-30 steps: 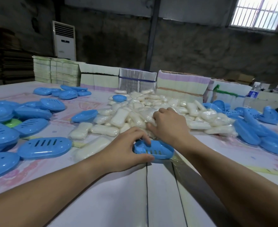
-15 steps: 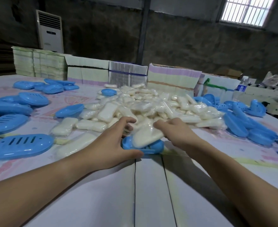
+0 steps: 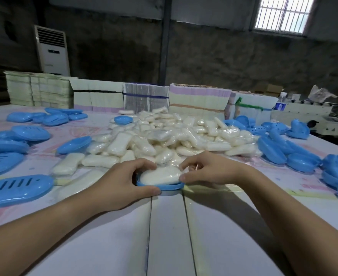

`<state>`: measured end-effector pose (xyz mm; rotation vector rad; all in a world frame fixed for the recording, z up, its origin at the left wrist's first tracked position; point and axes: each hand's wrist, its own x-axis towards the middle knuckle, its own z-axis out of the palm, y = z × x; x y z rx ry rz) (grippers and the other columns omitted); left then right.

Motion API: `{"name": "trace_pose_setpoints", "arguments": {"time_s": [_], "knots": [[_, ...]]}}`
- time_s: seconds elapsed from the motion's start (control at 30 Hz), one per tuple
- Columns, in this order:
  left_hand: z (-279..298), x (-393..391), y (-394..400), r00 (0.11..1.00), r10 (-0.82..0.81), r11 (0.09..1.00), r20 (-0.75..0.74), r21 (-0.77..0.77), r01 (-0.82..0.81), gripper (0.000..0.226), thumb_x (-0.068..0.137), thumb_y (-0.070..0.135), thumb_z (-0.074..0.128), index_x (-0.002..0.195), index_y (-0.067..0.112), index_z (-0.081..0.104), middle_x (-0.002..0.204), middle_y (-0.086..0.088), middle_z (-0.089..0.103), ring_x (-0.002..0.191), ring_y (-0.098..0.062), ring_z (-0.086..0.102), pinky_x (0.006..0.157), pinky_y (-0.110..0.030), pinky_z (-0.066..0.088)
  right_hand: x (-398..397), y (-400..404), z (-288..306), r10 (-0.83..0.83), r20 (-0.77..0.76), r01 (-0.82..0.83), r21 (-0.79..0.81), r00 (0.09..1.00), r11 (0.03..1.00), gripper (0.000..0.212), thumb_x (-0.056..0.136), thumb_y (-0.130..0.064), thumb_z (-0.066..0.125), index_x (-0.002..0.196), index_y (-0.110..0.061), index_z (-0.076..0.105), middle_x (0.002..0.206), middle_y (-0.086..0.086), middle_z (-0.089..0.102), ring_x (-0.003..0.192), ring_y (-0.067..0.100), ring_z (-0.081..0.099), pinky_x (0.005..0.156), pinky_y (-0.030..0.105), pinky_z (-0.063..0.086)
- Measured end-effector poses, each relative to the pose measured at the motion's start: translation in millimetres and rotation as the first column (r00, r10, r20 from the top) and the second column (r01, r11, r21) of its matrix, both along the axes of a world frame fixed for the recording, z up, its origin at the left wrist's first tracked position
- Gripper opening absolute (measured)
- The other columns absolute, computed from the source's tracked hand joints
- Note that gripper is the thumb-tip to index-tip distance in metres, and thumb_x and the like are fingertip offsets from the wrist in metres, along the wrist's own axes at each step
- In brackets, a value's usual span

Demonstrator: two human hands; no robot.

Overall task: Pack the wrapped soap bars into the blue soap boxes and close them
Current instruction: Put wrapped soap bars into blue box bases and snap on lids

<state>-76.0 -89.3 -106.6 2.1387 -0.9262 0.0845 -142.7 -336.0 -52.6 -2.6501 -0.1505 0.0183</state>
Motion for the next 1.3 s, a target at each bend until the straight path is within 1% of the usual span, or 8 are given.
{"name": "trace_pose_setpoints", "arguments": {"time_s": [0.23,0.4,0.57,0.63,0.77,0.97,1.13,1.3], "knots": [[12,13,-16,0.995,-0.047,0.997,-0.092,0.057,0.053,0.047,0.068,0.038,0.09,0.11,0.037,0.068,0.107,0.017,0.069,0.1,0.0,0.064,0.089,-0.017,0.051,4,-25,-2,0.016,0.013,-0.018,0.118,1.0,0.993,0.04,0.079,-0.042,0.078,0.115,-0.027,0.071,0.068,-0.018,0.058,0.06,-0.004,0.052,0.059,0.009,0.04],[16,20,-29,0.993,-0.071,0.991,-0.097,0.108,0.081,0.053,0.065,0.044,0.09,0.113,0.036,0.069,0.109,0.014,0.071,0.1,-0.005,0.067,0.094,-0.031,0.055,3,-45,-5,0.003,-0.078,0.015,0.238,0.997,0.971,0.051,0.072,-0.033,0.081,0.12,-0.024,0.069,0.079,-0.008,0.066,0.073,0.005,0.058,0.077,0.026,0.046],[7,18,-25,0.991,-0.085,0.996,-0.102,0.028,0.089,0.059,0.059,0.048,0.09,0.113,0.034,0.071,0.107,0.018,0.071,0.101,0.002,0.065,0.098,-0.029,0.052,8,-40,-8,0.035,-0.058,-0.023,0.199,0.998,0.98,0.037,0.074,-0.034,0.081,0.109,-0.035,0.069,0.068,-0.016,0.062,0.063,-0.004,0.054,0.061,0.008,0.04],[5,14,-23,0.995,-0.073,0.996,-0.074,0.035,0.076,0.065,0.053,0.057,0.085,0.113,0.037,0.07,0.109,0.02,0.069,0.102,0.002,0.063,0.096,-0.029,0.052,8,-39,-7,0.031,-0.044,-0.022,0.212,0.999,0.977,0.039,0.074,-0.037,0.082,0.111,-0.031,0.07,0.066,-0.015,0.062,0.063,-0.003,0.055,0.061,0.009,0.041],[2,10,-23,1.0,-0.004,1.0,-0.001,-0.014,0.004,0.063,0.059,0.045,0.093,0.113,0.042,0.061,0.112,0.024,0.058,0.103,0.003,0.059,0.084,-0.015,0.049,10,-30,-9,0.026,0.035,-0.03,0.139,0.999,0.99,0.039,0.075,-0.041,0.08,0.11,-0.026,0.073,0.057,-0.015,0.052,0.056,0.0,0.044,0.06,0.02,0.035],[3,6,-23,0.991,0.127,0.989,-0.039,-0.076,-0.13,0.073,0.048,0.042,0.097,0.108,0.041,0.056,0.103,0.02,0.06,0.089,0.004,0.062,0.066,-0.007,0.045,9,-21,-7,0.018,0.117,-0.025,0.054,0.993,0.998,0.03,0.074,-0.044,0.08,0.102,-0.033,0.075,0.071,-0.011,0.054,0.062,0.0,0.046,0.058,0.015,0.035],[3,3,-22,0.987,0.15,0.981,-0.064,-0.111,-0.157,0.068,0.043,0.042,0.097,0.098,0.037,0.057,0.106,0.014,0.063,0.091,-0.005,0.066,0.074,-0.023,0.053,7,-20,-5,0.04,0.159,-0.051,0.066,0.987,0.996,0.029,0.07,-0.039,0.085,0.095,-0.026,0.078,0.071,-0.01,0.053,0.061,0.0,0.048,0.059,0.014,0.037],[1,4,-22,0.989,0.133,0.98,-0.067,-0.137,-0.141,0.064,0.04,0.039,0.099,0.09,0.034,0.059,0.094,0.013,0.065,0.083,-0.006,0.066,0.07,-0.018,0.051,8,-22,-5,0.053,0.149,-0.061,0.051,0.987,0.997,0.028,0.068,-0.044,0.084,0.092,-0.03,0.078,0.072,-0.01,0.055,0.062,0.001,0.048,0.058,0.015,0.037]]}}
